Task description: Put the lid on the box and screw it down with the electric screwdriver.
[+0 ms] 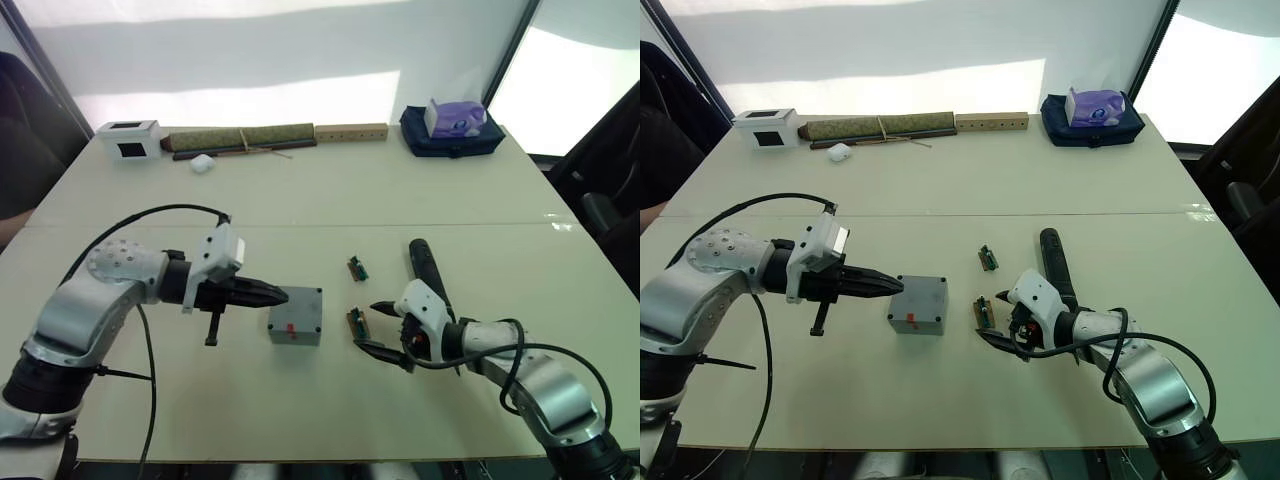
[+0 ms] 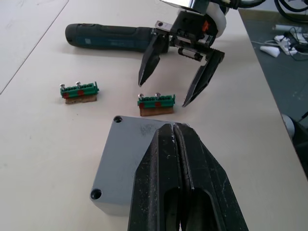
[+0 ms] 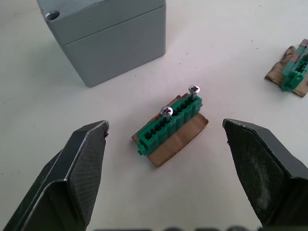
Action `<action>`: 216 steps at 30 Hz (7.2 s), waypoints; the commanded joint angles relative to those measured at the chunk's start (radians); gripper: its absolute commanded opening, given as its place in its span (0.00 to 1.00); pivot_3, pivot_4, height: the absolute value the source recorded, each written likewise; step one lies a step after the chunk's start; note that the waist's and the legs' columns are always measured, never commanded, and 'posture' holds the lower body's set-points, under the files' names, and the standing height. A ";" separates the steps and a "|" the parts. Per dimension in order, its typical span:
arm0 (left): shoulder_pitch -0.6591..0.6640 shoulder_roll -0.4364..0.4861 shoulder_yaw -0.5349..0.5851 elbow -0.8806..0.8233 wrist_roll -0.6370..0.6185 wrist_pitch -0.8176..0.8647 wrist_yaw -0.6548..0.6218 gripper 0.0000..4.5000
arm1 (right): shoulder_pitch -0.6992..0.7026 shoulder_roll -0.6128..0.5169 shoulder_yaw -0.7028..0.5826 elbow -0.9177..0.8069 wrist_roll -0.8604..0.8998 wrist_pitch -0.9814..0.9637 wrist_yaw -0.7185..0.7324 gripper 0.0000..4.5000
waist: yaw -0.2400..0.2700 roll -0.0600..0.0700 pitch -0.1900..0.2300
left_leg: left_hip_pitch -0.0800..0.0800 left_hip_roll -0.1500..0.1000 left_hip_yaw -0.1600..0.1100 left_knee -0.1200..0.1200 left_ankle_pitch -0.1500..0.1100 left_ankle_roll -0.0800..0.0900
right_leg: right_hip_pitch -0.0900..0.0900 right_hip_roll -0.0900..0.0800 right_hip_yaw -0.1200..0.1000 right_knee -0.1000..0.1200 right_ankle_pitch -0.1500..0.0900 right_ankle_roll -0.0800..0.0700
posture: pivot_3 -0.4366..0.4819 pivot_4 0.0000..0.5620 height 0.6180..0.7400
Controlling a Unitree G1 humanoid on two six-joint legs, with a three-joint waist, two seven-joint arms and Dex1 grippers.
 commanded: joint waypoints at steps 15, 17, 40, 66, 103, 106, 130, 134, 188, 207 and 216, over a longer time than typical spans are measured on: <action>-0.012 0.000 0.003 -0.033 -0.022 -0.010 0.019 0.00 | -0.026 0.014 -0.003 0.005 0.015 -0.011 -0.010 0.37 | 0.001 0.000 0.000 | 0.000 0.000 0.000 0.000 0.000 0.000 | 0.000 0.000 0.000 0.000 0.000 0.000 | 0.48 0.27 1.00; -0.011 0.001 0.003 -0.034 -0.022 -0.012 0.022 0.00 | -0.032 0.016 -0.003 0.003 0.018 -0.006 -0.009 0.18 | 0.000 0.000 0.000 | 0.000 0.000 0.000 0.000 0.000 0.000 | 0.000 0.000 0.000 0.000 0.000 0.000 | 0.48 0.27 1.00; 0.024 0.024 0.026 -0.004 0.014 -0.042 0.064 0.00 | -0.185 -0.058 -0.115 -0.064 0.195 0.159 0.044 0.01 | 0.000 0.000 0.000 | 0.000 0.000 0.000 0.000 0.000 0.000 | 0.000 0.000 0.000 0.000 0.000 0.000 | 0.48 0.27 1.00; 0.082 0.039 0.091 -0.063 -0.024 -0.004 0.139 0.00 | -0.467 0.070 0.126 0.165 0.129 0.043 0.104 0.01 | -0.002 0.001 0.000 | -0.001 0.000 0.000 -0.001 0.000 0.000 | -0.002 -0.002 0.000 -0.001 0.000 0.000 | 0.48 0.27 1.00; 0.082 0.048 0.080 -0.082 -0.036 0.003 0.151 0.00 | -0.448 0.095 0.130 0.235 0.063 -0.019 0.139 0.01 | -0.001 0.001 0.000 | -0.001 0.000 0.000 -0.002 0.000 0.000 | -0.002 -0.002 0.000 -0.001 0.000 -0.001 | 0.48 0.27 1.00; 0.081 0.046 0.078 -0.088 -0.037 0.006 0.154 0.00 | -0.446 0.097 0.129 0.235 0.063 -0.018 0.138 0.01 | -0.001 0.001 0.000 | -0.001 0.000 0.000 -0.002 0.000 0.000 | -0.002 -0.002 0.000 -0.001 0.000 -0.001 | 0.48 0.27 1.00; 0.066 0.031 0.069 -0.097 -0.040 0.021 0.167 0.00 | -0.431 0.101 0.116 0.226 0.083 0.014 0.137 0.01 | -0.001 0.001 0.001 | -0.001 0.000 0.000 -0.003 0.000 0.000 | -0.002 -0.002 0.000 -0.002 0.000 -0.001 | 0.48 0.27 1.00; 0.069 0.029 0.071 -0.101 -0.040 0.024 0.171 0.00 | -0.422 0.107 0.126 0.237 0.074 0.010 0.138 0.01 | -0.001 0.001 0.001 | -0.001 0.000 0.000 -0.003 0.000 0.000 | -0.002 -0.002 0.000 -0.002 0.000 -0.001 | 0.48 0.27 1.00; -0.064 -0.101 -0.016 -0.052 -0.060 -0.082 0.097 0.00 | -1.006 -0.405 0.306 0.637 0.732 0.924 -0.343 0.99 | 0.001 0.008 0.005 | -0.017 0.000 0.002 -0.012 0.000 0.000 | -0.016 -0.003 0.000 -0.017 0.002 -0.002 | 0.48 0.27 1.00; -0.030 -0.140 -0.036 -0.096 -0.047 -0.086 0.154 0.00 | -0.749 -0.383 0.261 0.629 1.672 0.692 -1.506 0.99 | 0.001 0.007 0.005 | -0.017 0.000 0.003 -0.010 0.002 0.003 | -0.016 0.000 0.001 -0.014 0.003 0.001 | 0.48 0.27 1.00; -0.051 -0.127 -0.033 -0.085 -0.038 -0.089 0.153 0.00 | -0.592 -0.288 0.153 0.526 1.672 0.610 -1.700 0.87 | -0.002 0.005 0.003 | -0.015 0.000 0.003 -0.008 0.008 0.009 | -0.013 0.001 0.002 -0.014 0.011 0.001 | 0.48 0.27 1.00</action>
